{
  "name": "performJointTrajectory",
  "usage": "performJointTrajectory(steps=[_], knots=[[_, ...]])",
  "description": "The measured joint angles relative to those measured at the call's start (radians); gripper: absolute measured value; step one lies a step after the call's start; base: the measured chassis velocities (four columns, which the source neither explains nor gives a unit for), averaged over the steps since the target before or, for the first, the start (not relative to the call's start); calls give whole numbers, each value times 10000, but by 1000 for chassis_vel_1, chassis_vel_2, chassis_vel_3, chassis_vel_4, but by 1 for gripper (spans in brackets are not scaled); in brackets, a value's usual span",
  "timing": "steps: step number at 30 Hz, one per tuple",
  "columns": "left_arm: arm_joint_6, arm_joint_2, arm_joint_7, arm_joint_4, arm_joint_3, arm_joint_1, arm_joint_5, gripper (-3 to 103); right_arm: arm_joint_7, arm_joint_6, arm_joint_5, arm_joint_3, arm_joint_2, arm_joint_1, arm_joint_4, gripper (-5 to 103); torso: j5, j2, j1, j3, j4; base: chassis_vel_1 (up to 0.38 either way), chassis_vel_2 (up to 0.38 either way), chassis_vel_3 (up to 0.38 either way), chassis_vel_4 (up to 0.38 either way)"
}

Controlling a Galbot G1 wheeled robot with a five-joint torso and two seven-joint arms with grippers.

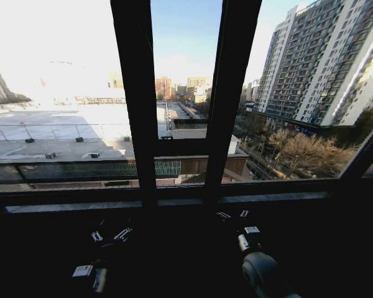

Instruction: Open the curtains by pulling them apart, changing their state from closed to fully open.

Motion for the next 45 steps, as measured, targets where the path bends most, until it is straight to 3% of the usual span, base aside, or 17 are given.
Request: performJointTrajectory(steps=[45], knots=[[150,46,8,136,-101,-234,-65,100,-74,613,-428,-12,-29,-12,-346,100,0,4,-7,-2,0,-4,-362,1,356]])
